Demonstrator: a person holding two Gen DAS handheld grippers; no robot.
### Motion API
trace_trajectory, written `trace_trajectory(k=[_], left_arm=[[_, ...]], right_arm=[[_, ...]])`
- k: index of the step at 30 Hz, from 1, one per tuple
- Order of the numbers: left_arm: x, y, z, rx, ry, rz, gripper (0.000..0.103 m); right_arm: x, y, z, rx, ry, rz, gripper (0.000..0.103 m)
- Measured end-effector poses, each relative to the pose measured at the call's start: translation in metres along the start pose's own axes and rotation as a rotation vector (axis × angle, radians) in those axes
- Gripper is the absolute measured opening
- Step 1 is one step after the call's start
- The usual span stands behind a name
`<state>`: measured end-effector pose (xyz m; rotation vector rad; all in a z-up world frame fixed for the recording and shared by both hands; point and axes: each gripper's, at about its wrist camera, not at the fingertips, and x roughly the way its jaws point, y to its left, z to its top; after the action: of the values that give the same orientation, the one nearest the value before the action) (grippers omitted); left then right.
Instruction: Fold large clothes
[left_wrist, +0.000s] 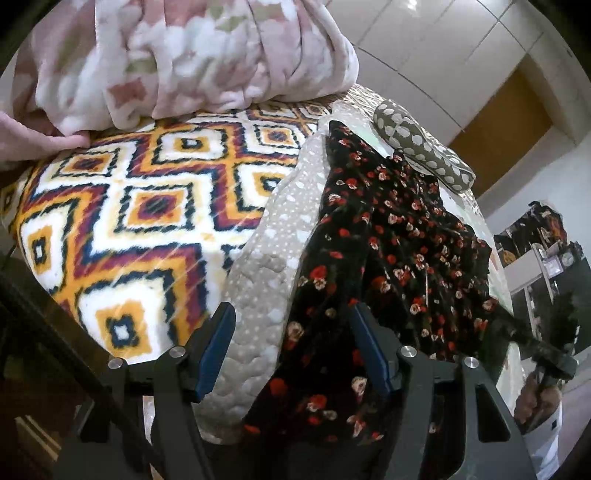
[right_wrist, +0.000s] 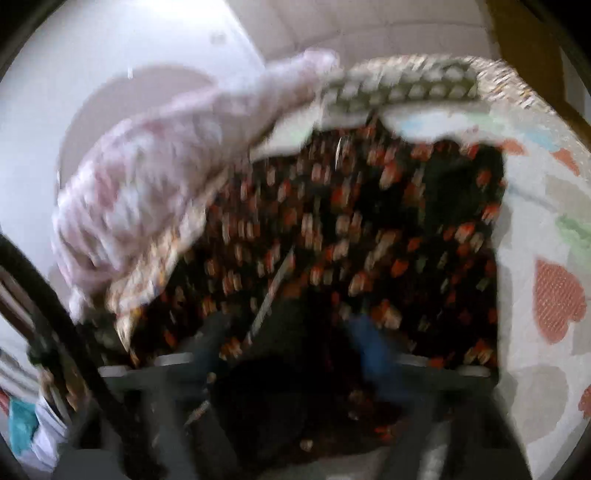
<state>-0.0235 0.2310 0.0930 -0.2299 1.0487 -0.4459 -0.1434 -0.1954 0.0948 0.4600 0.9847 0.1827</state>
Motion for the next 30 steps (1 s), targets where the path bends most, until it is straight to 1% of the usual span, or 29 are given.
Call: trace_trajectory(k=[1, 3, 6, 8, 10, 14, 16, 17, 19, 20, 21, 22, 23, 24, 26, 27, 28, 30], left_arm=[[0.0, 0.0, -0.001, 0.008, 0.004, -0.004, 0.066], [0.003, 0.003, -0.004, 0.017, 0.009, -0.01, 0.067], [0.01, 0.005, -0.009, 0.02, 0.026, -0.028, 0.067], [0.015, 0.008, -0.015, 0.017, 0.037, -0.034, 0.067], [0.02, 0.009, -0.021, 0.022, 0.053, -0.035, 0.067], [0.025, 0.01, -0.034, 0.039, 0.08, -0.028, 0.067], [0.026, 0.01, -0.04, 0.043, 0.091, -0.019, 0.067], [0.027, 0.009, -0.044, 0.044, 0.101, -0.019, 0.067], [0.026, 0.009, -0.05, 0.052, 0.113, -0.029, 0.067], [0.028, 0.008, -0.053, 0.059, 0.122, -0.033, 0.067], [0.028, 0.009, -0.055, 0.059, 0.126, -0.036, 0.068], [0.03, 0.009, -0.056, 0.059, 0.13, -0.045, 0.07], [0.032, 0.01, -0.057, 0.056, 0.131, -0.058, 0.074], [0.033, 0.011, -0.057, 0.053, 0.132, -0.069, 0.076], [0.036, 0.011, -0.056, 0.049, 0.138, -0.099, 0.084], [0.038, 0.01, -0.055, 0.054, 0.14, -0.116, 0.086], [0.039, 0.009, -0.055, 0.057, 0.141, -0.12, 0.088], [0.042, 0.007, -0.055, 0.068, 0.145, -0.117, 0.088]], right_arm=[[-0.004, -0.003, -0.009, 0.014, 0.001, -0.018, 0.004], [-0.022, -0.012, -0.026, 0.024, -0.026, -0.037, 0.004], [-0.068, -0.036, -0.062, 0.11, -0.076, -0.057, 0.004], [-0.098, -0.055, -0.094, 0.183, -0.09, -0.083, 0.004], [-0.119, -0.074, -0.137, 0.261, -0.068, -0.102, 0.004], [-0.115, -0.087, -0.204, 0.348, 0.027, -0.086, 0.004], [-0.112, -0.086, -0.219, 0.361, 0.044, -0.1, 0.006], [-0.113, -0.086, -0.223, 0.361, 0.041, -0.112, 0.008], [-0.122, -0.086, -0.222, 0.349, 0.013, -0.134, 0.008], [-0.127, -0.086, -0.219, 0.338, -0.009, -0.144, 0.011], [-0.13, -0.085, -0.216, 0.331, -0.027, -0.154, 0.024], [-0.136, -0.086, -0.21, 0.322, -0.063, -0.173, 0.034], [-0.139, -0.087, -0.208, 0.317, -0.086, -0.179, 0.054], [-0.142, -0.088, -0.204, 0.308, -0.117, -0.182, 0.067], [-0.14, -0.091, -0.191, 0.29, -0.168, -0.177, 0.075], [-0.136, -0.092, -0.187, 0.291, -0.175, -0.169, 0.075], [-0.127, -0.099, -0.181, 0.302, -0.177, -0.143, 0.075], [-0.111, -0.109, -0.174, 0.324, -0.163, -0.118, 0.075]])
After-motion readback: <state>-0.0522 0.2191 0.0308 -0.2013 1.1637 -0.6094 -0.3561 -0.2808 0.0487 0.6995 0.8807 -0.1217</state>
